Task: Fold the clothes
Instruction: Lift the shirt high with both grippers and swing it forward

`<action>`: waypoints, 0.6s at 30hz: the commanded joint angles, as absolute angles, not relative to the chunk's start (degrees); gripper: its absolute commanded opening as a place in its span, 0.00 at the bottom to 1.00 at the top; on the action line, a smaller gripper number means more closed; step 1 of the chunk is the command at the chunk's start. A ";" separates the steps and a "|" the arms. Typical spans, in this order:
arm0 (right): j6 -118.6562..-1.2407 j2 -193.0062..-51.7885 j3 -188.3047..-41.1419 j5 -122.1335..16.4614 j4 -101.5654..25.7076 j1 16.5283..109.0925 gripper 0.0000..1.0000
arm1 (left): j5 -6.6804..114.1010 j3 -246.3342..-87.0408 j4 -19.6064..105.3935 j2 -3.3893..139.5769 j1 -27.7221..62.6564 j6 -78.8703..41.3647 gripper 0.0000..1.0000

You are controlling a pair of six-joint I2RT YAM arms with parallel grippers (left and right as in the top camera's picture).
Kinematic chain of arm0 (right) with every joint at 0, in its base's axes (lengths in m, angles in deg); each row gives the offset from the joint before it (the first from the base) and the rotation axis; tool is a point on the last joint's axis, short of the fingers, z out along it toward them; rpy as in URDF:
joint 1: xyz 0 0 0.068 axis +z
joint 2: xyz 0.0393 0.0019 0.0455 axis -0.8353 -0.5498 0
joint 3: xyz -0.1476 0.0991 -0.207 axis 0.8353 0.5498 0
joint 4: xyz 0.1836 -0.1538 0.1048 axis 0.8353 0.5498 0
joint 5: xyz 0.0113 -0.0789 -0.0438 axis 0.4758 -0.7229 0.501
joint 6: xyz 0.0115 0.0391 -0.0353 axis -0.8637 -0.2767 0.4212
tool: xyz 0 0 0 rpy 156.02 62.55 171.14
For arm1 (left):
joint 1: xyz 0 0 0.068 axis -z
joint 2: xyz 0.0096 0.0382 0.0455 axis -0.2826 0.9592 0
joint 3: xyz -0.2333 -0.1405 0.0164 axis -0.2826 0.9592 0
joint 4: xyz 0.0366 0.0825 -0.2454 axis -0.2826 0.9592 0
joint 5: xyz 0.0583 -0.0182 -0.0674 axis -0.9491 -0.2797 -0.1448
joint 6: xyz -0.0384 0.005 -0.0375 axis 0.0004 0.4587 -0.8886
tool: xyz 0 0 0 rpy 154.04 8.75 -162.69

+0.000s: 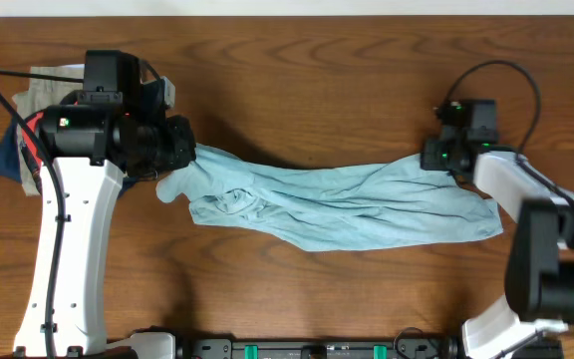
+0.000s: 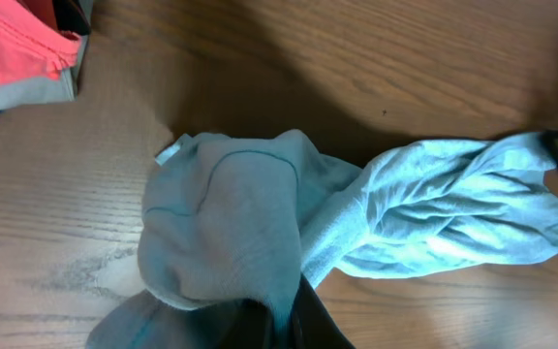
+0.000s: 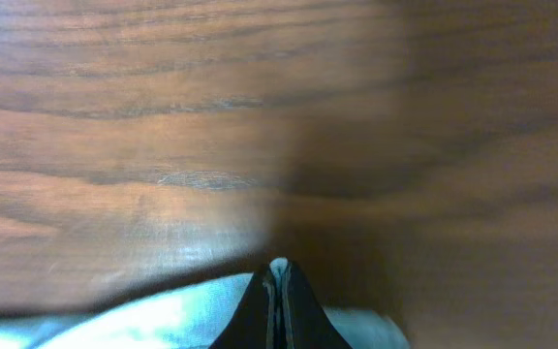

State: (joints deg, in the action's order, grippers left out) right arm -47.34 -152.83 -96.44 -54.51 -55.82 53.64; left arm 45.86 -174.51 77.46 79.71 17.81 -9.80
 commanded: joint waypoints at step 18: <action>-50.07 -121.56 -129.95 -54.22 -10.82 43.37 0.01 | 46.15 -187.58 77.22 71.08 16.01 -10.52 0.06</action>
